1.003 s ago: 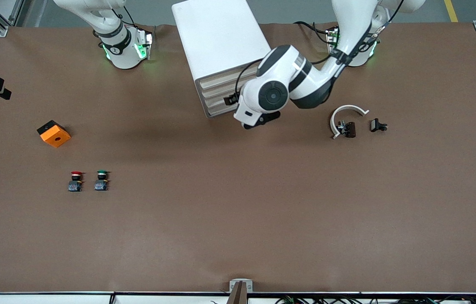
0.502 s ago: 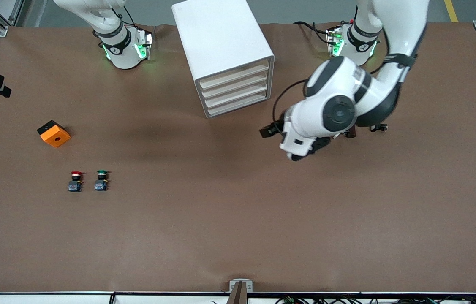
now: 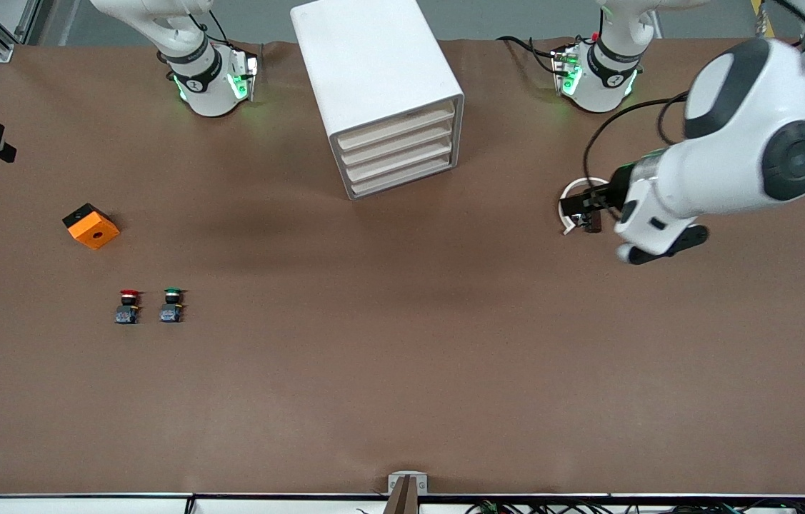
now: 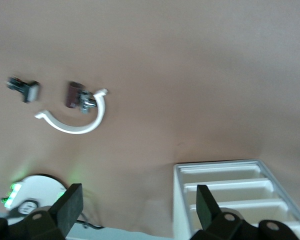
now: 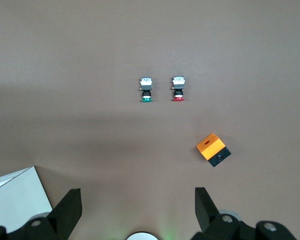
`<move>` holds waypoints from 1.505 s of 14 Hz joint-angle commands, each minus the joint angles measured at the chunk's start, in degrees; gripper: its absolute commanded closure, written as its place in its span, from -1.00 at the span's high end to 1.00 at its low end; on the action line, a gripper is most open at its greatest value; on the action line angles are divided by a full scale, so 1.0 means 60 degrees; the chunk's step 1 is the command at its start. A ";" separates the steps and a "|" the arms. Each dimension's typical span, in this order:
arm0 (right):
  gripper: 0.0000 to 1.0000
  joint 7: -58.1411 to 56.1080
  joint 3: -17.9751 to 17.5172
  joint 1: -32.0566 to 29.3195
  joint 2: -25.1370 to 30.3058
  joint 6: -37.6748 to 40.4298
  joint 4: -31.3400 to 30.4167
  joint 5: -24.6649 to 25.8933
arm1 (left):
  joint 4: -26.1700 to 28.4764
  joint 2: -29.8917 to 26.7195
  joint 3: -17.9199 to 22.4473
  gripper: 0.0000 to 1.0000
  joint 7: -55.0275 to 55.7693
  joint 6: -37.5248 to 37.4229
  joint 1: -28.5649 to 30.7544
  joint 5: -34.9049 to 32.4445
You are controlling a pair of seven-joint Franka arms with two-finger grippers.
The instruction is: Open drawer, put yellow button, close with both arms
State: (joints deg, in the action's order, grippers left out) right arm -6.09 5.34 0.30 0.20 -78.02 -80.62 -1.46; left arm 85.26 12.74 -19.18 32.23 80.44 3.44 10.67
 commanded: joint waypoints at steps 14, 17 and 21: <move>1.00 0.0061 -0.0041 -0.0183 0.0274 -0.0063 -0.0274 -0.0005 | 0.5460 -0.5139 0.2786 1.00 -0.4625 0.2132 -0.0397 -0.1193; 1.00 0.0459 -0.0041 -0.0183 0.0274 -0.0034 -0.0274 -0.0035 | 0.4838 -0.4778 0.2815 1.00 -0.4800 0.2604 -0.0382 -0.1193; 1.00 0.0312 -0.0041 -0.0168 0.0274 -0.0078 -0.0274 -0.0035 | 0.2466 -0.3256 0.2845 1.00 -0.4713 0.2168 -0.0397 -0.1208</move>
State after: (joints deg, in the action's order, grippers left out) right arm -4.53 5.83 0.25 0.23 -78.04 -80.68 -1.44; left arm 108.75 -13.02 -2.17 4.52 96.24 0.86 4.52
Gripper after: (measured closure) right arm 0.000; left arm 0.000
